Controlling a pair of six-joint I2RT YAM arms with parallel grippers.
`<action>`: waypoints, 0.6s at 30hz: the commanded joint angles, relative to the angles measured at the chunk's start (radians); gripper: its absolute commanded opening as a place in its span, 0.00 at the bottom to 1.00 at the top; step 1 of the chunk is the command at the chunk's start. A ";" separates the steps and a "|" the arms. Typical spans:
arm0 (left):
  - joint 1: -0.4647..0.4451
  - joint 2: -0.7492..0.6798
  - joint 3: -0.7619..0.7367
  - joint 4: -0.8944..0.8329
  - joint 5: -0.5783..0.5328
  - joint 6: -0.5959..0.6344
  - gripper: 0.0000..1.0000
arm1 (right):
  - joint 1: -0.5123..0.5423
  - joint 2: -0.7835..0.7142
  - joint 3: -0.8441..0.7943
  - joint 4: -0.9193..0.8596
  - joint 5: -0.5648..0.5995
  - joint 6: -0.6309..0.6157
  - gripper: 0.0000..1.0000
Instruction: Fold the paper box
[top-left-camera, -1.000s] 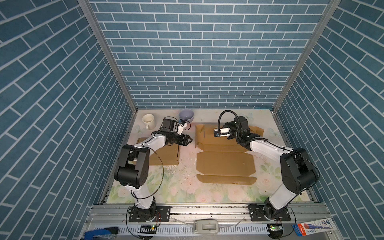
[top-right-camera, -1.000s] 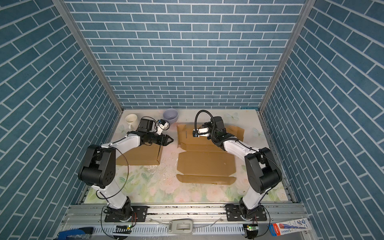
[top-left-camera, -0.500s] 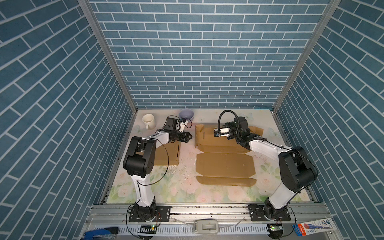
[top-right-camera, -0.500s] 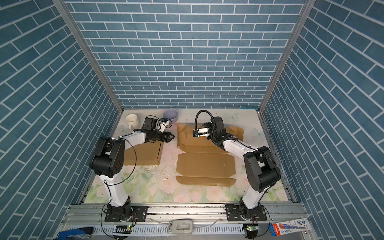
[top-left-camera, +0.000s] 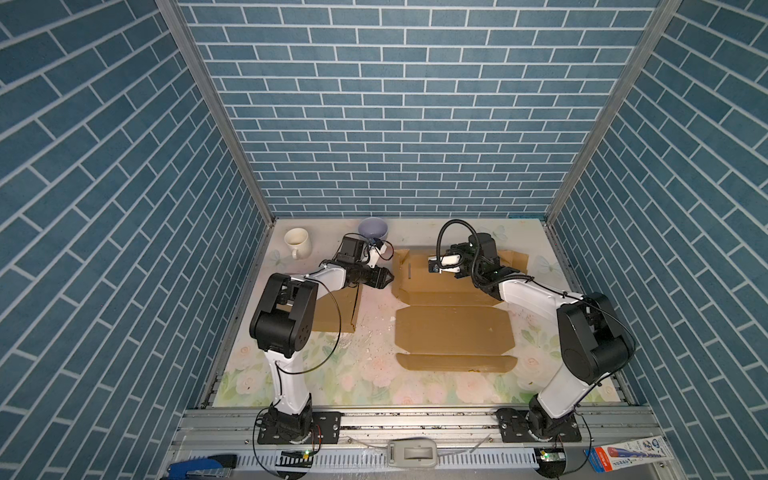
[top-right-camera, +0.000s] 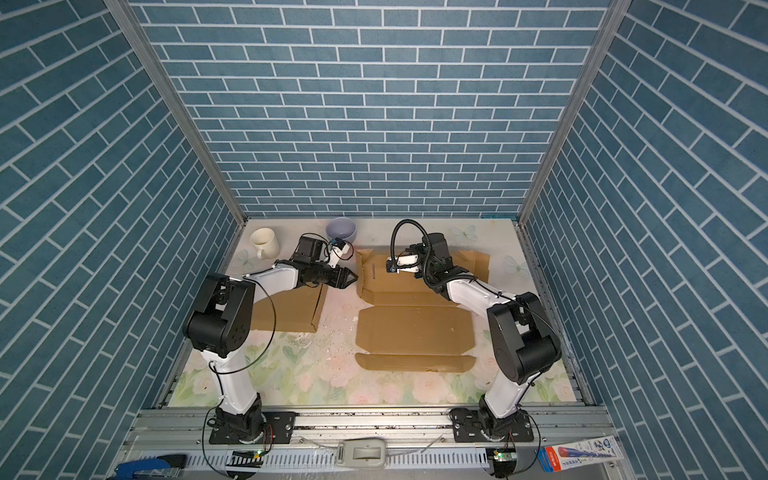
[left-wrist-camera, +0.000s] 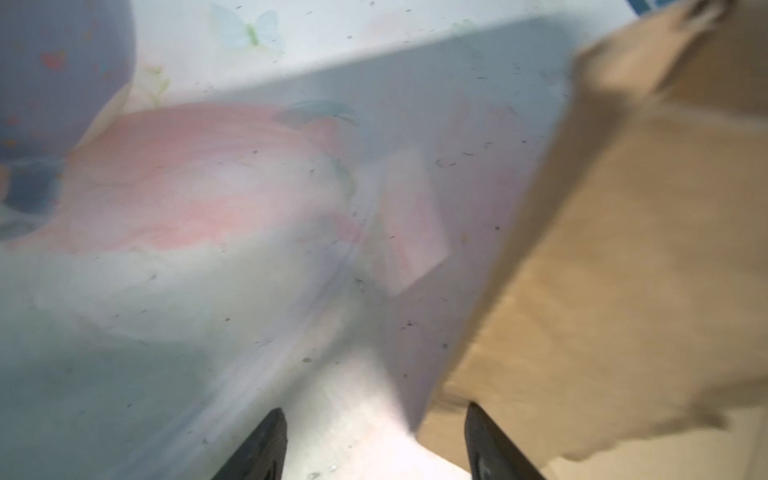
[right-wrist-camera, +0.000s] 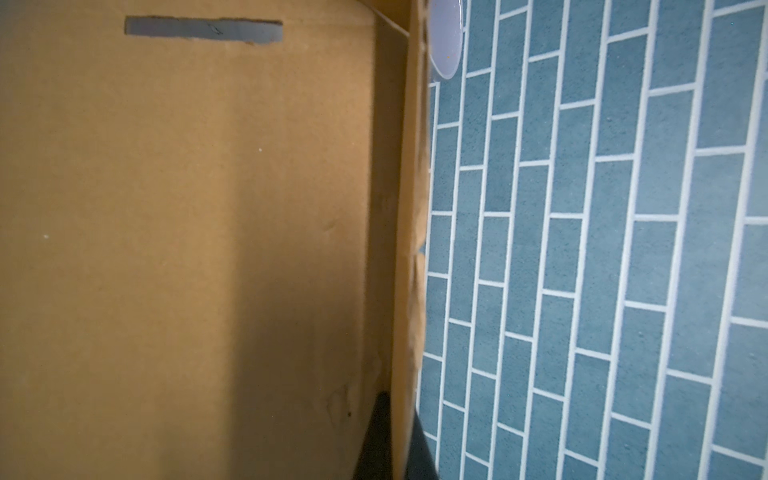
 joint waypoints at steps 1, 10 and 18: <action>-0.049 -0.041 -0.018 -0.015 0.074 0.016 0.69 | 0.012 -0.037 0.022 0.021 0.001 -0.014 0.00; -0.040 -0.070 -0.044 0.015 0.055 0.002 0.68 | 0.017 -0.049 0.010 0.022 0.006 -0.024 0.00; 0.092 -0.179 -0.039 -0.037 0.095 -0.013 0.65 | 0.013 -0.041 0.000 0.036 0.006 -0.025 0.00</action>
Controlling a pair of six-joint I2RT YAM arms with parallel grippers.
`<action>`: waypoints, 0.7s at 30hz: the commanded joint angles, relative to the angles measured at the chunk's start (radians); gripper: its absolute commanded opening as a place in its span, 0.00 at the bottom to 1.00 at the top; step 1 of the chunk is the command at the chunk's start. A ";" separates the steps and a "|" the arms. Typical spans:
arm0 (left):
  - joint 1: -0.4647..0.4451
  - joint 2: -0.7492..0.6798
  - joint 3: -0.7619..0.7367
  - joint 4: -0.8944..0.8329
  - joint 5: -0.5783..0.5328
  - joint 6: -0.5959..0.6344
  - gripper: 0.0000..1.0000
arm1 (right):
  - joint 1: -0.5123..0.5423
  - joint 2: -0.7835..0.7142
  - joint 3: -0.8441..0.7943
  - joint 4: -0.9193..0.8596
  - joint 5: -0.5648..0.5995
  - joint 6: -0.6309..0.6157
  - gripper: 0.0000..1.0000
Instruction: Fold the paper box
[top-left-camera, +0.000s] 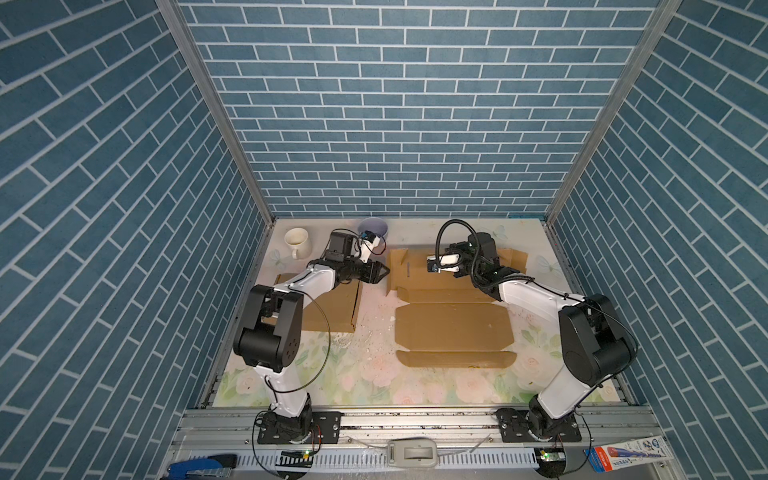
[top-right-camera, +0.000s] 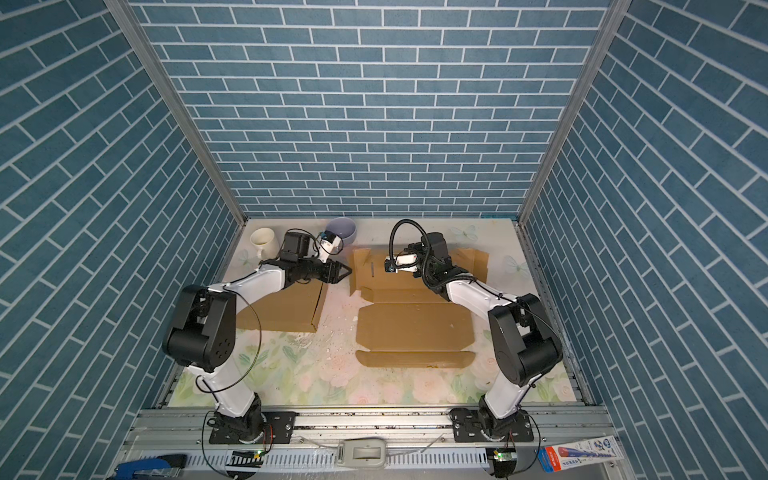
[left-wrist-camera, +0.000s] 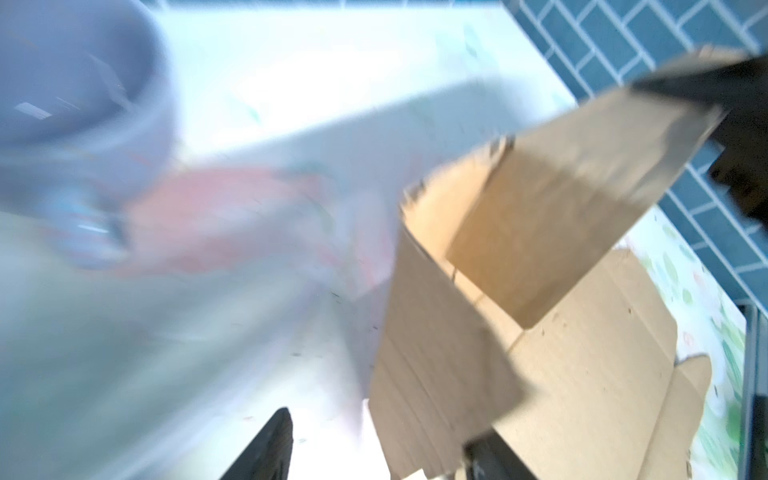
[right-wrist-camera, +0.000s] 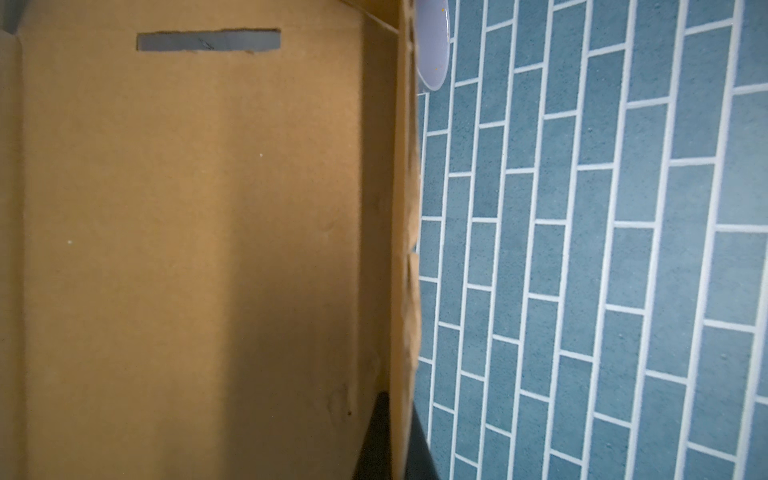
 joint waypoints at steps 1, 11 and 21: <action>0.028 -0.021 0.009 -0.036 0.013 0.003 0.64 | 0.000 -0.026 0.000 0.028 -0.001 -0.022 0.00; -0.007 0.142 0.115 -0.011 -0.229 -0.037 0.64 | 0.000 -0.036 -0.004 0.031 -0.003 -0.019 0.00; -0.101 0.233 0.104 0.107 -0.212 -0.028 0.65 | 0.002 -0.037 -0.010 0.041 -0.006 -0.014 0.00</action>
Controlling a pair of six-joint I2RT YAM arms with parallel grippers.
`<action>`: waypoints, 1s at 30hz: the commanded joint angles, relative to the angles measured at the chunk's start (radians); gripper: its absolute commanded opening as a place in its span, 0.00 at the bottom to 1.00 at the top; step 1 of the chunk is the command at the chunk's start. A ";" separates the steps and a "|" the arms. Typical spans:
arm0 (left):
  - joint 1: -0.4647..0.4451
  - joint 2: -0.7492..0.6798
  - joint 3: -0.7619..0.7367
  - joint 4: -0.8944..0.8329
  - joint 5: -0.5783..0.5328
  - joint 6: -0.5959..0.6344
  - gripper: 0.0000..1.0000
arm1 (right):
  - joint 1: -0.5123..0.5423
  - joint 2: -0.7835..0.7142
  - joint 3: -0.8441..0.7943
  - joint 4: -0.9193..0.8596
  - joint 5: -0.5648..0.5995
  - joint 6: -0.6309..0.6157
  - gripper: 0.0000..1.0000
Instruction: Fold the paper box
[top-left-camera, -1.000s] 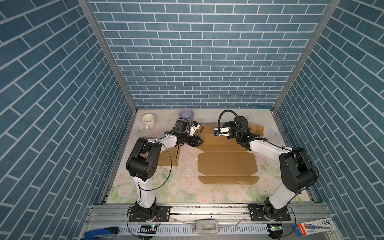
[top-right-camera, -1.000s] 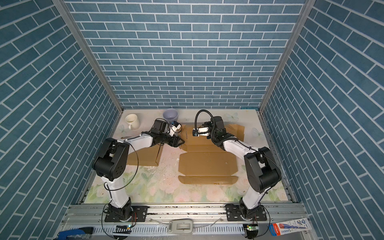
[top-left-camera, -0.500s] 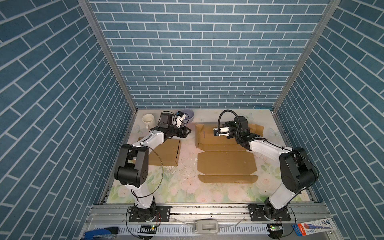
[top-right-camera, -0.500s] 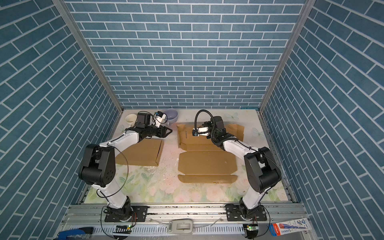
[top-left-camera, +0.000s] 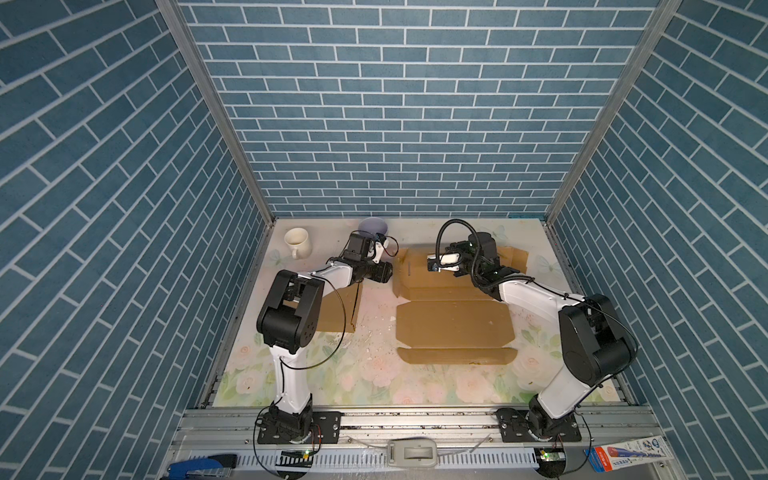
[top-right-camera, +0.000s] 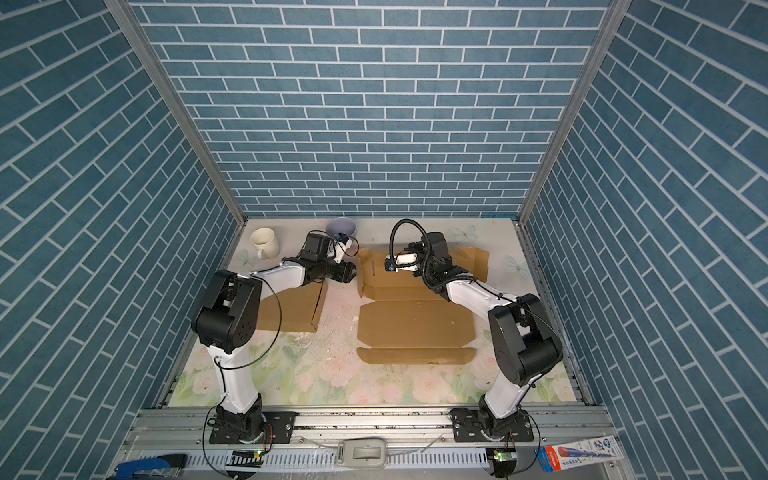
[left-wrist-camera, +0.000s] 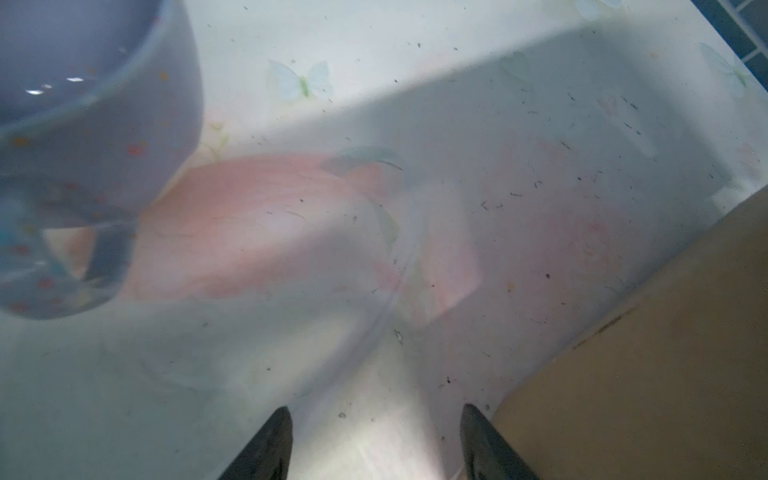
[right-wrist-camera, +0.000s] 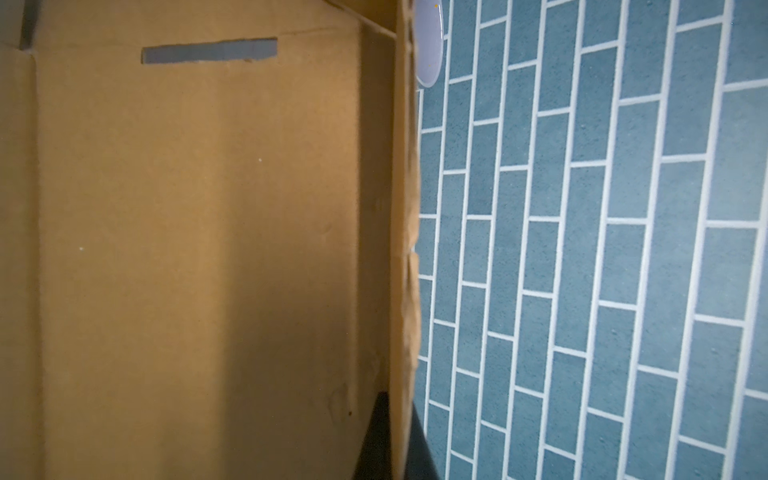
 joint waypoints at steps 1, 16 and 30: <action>0.001 0.009 -0.010 0.060 0.051 -0.009 0.65 | 0.005 -0.038 -0.009 0.027 -0.012 -0.014 0.00; -0.098 -0.076 -0.114 0.087 0.100 -0.151 0.66 | 0.018 -0.061 -0.034 0.048 0.012 -0.009 0.00; -0.099 -0.143 -0.241 0.288 0.129 -0.198 0.77 | 0.018 -0.058 -0.042 0.046 0.015 -0.008 0.00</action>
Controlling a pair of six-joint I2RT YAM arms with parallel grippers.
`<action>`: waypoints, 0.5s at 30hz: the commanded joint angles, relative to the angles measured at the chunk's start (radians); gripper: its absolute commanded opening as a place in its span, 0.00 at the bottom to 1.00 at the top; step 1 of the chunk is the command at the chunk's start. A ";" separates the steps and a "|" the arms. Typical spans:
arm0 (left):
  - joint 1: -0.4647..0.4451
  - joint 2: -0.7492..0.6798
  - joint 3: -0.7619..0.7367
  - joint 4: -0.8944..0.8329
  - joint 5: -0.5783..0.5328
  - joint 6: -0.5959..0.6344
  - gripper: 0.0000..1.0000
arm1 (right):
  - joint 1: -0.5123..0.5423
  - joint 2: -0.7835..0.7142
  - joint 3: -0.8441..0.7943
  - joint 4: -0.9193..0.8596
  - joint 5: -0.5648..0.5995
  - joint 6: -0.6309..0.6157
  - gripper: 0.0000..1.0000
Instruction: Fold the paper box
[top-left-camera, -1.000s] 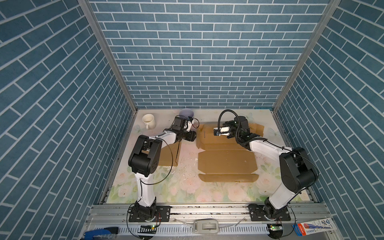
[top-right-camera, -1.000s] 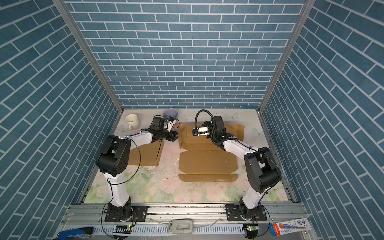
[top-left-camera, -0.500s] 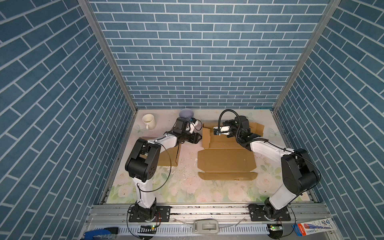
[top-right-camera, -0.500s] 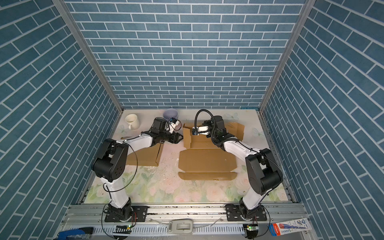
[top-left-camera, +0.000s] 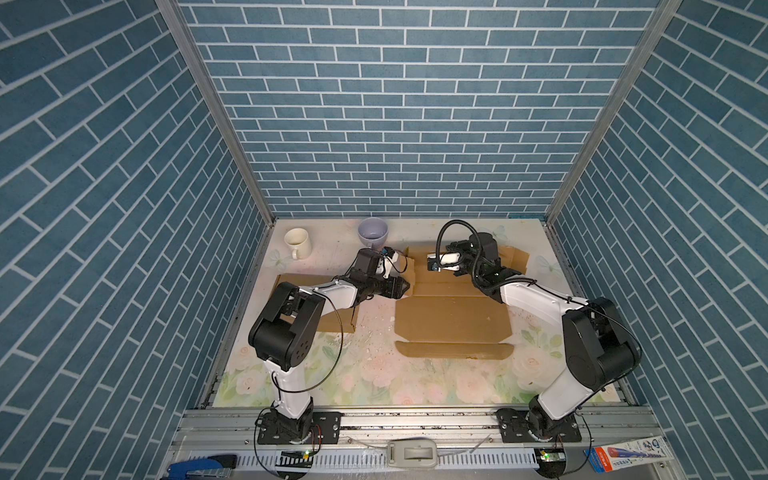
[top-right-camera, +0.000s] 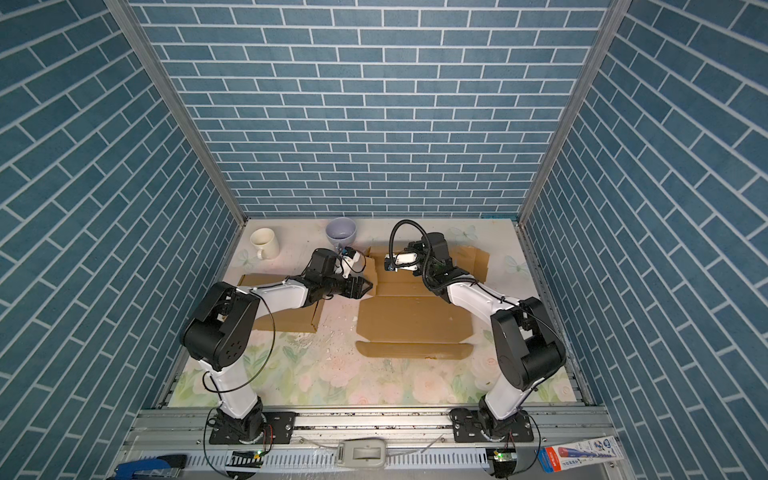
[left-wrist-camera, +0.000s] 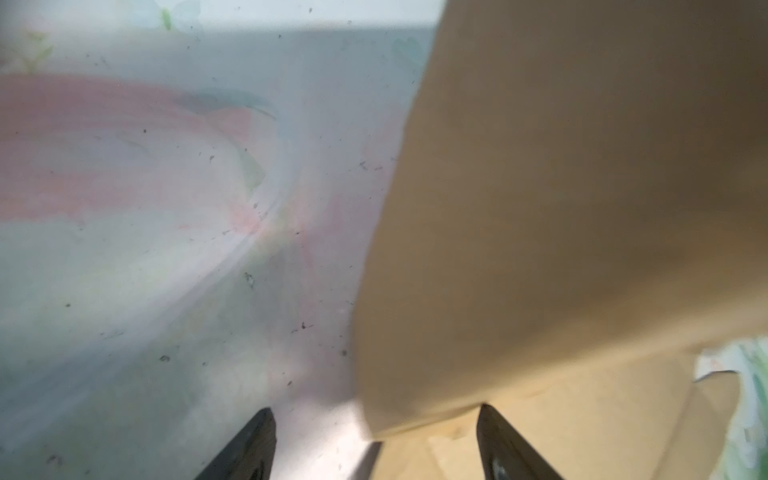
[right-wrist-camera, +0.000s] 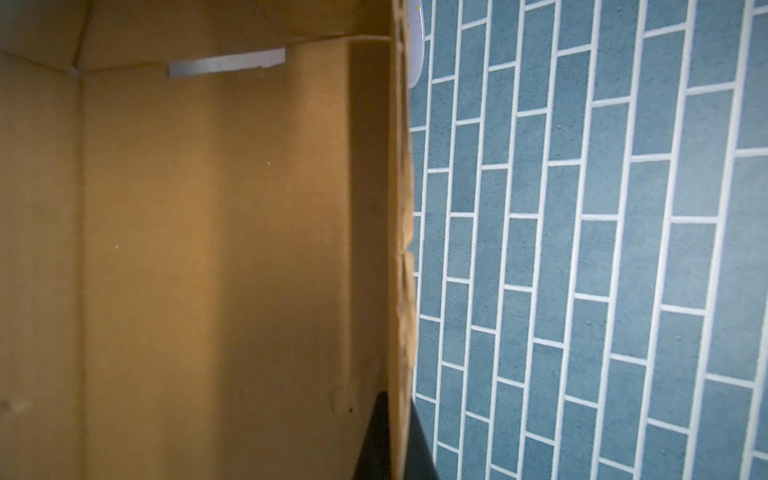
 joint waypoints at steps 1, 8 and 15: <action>0.011 0.006 0.003 0.078 0.059 0.001 0.76 | 0.007 -0.030 -0.030 0.027 -0.006 -0.007 0.00; 0.025 0.036 0.050 0.071 0.064 0.024 0.65 | 0.008 -0.033 -0.029 0.016 -0.005 -0.008 0.00; 0.020 0.038 0.051 0.102 -0.055 0.034 0.65 | 0.019 -0.029 -0.029 0.017 0.000 -0.006 0.00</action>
